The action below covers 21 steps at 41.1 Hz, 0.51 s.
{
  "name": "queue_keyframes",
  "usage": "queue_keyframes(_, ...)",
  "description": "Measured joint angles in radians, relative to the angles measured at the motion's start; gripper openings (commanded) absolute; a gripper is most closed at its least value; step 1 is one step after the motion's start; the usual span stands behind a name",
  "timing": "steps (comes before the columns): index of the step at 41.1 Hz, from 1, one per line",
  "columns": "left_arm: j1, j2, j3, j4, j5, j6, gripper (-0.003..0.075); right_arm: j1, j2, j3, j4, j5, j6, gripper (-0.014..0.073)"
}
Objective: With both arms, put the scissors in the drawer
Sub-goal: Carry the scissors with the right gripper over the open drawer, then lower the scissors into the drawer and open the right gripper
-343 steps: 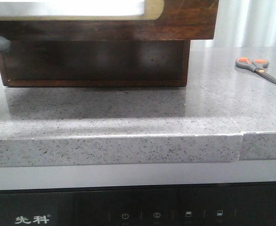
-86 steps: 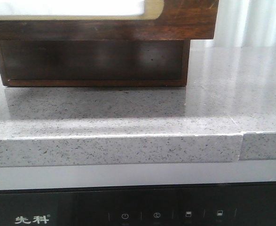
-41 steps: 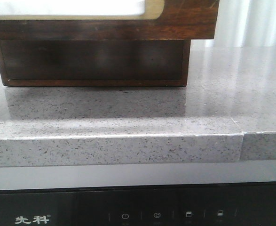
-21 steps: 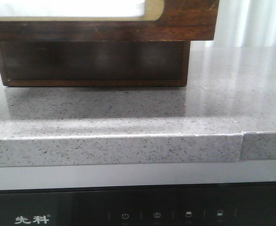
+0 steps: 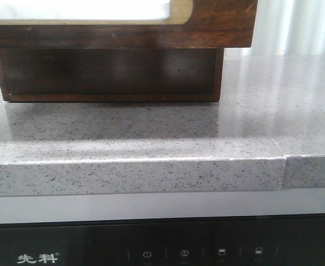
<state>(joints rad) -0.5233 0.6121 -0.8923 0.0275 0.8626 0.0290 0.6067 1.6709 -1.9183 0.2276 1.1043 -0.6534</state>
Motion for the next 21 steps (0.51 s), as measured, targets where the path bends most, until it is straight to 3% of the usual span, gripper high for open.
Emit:
queue_keyframes(11,0.000,0.000,0.000,0.000,0.000,0.000,0.0512,-0.002,-0.128,0.002,-0.097,0.054,0.392,0.0350)
queue_keyframes(21,0.000,0.000,0.000,0.000,0.000,0.000,0.0512,-0.002,-0.280,0.162,-0.105,0.043,0.492,0.0350)
